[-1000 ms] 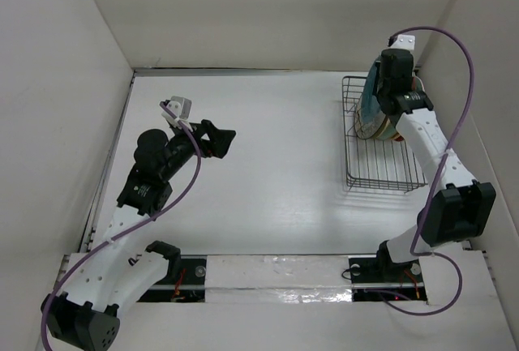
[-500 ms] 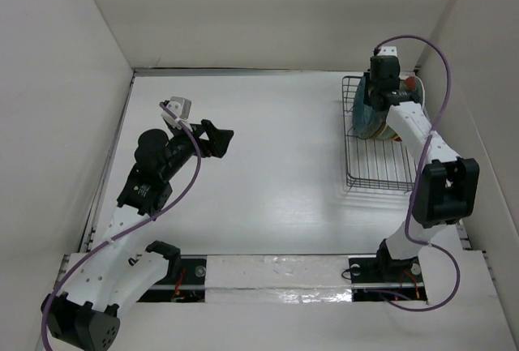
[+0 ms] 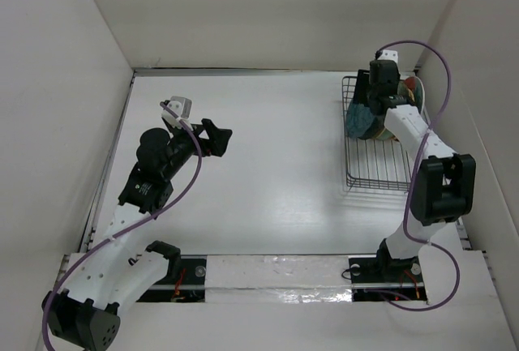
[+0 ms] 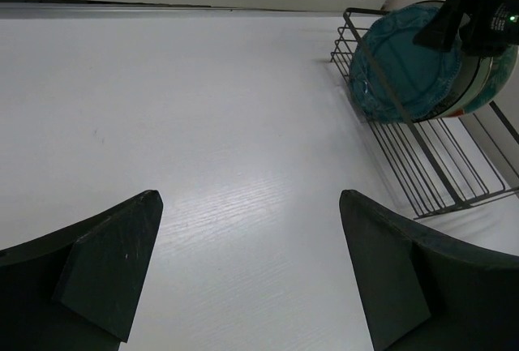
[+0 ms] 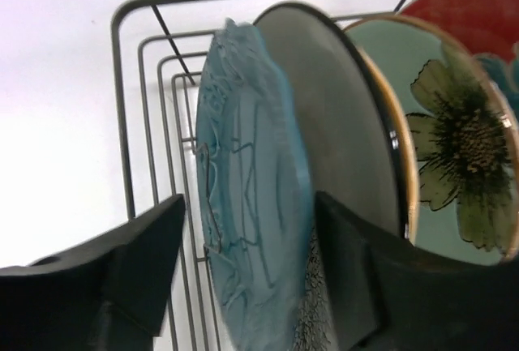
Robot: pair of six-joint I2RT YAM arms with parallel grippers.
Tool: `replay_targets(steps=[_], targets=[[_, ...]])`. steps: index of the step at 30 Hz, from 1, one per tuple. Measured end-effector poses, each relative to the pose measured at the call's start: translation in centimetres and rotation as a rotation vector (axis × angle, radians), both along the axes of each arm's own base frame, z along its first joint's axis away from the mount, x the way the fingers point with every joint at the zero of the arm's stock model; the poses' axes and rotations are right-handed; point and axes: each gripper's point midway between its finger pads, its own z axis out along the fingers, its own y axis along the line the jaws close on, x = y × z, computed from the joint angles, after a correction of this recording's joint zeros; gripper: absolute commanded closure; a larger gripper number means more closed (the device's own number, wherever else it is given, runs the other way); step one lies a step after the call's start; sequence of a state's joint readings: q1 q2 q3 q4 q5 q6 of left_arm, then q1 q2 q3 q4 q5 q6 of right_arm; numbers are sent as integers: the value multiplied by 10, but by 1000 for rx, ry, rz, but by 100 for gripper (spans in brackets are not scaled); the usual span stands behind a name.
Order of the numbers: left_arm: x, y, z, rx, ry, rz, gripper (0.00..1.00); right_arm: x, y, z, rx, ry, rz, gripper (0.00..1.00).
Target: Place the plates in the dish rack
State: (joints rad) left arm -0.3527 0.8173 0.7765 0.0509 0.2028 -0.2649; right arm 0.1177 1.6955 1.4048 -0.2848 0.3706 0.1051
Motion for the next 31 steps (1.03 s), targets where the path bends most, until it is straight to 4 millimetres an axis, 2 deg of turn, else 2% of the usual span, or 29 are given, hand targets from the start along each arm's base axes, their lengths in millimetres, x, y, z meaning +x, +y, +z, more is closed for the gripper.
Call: replay_targets(steps=[1,2,4,8,10,11,13,14,16,17,18,19,21,22,23,27,29,31], targets=[[0,1,-1,2,2,5,10,0,0,5,8,-14,0,21],[1,2,-1,4,2,10,10,0,-1,11,14,-32,-6,11],[2,3,-1,5,1,21,9,-3,0,27,34,-71,-5,5],[3,6,0,6,-1,39,8,-17,4,76,77,-190,12,1],[4,7,0,4,0,47,8,-29,10,108,103,-267,28,3],[3,7,0,2,0,48,8,-37,14,124,115,-307,40,9],[1,8,3,-6,-4,51,8,-55,26,155,148,-387,76,14],[-1,9,6,-14,-11,52,7,-65,37,172,171,-431,110,23],[-7,11,19,-34,-36,57,7,-90,60,204,224,-521,186,28],[-11,14,29,-43,-54,61,7,-105,71,218,251,-562,227,37],[-15,17,43,-56,-83,67,7,-121,81,232,276,-603,264,40],[-21,21,60,-70,-120,78,6,-137,89,246,305,-644,305,1],[-37,32,103,-111,-221,105,5,-167,95,272,350,-723,356,0],[-40,36,113,-120,-245,120,5,-181,93,285,368,-764,366,0],[-59,47,147,-158,-333,139,3,-194,89,297,383,-805,369,0],[-109,78,212,-250,-530,206,1,-236,76,330,422,-929,392,0],[-126,90,230,-284,-593,231,1,-250,72,340,440,-973,403,0],[-129,94,234,-294,-605,247,1,-253,72,341,449,-985,410,0]])
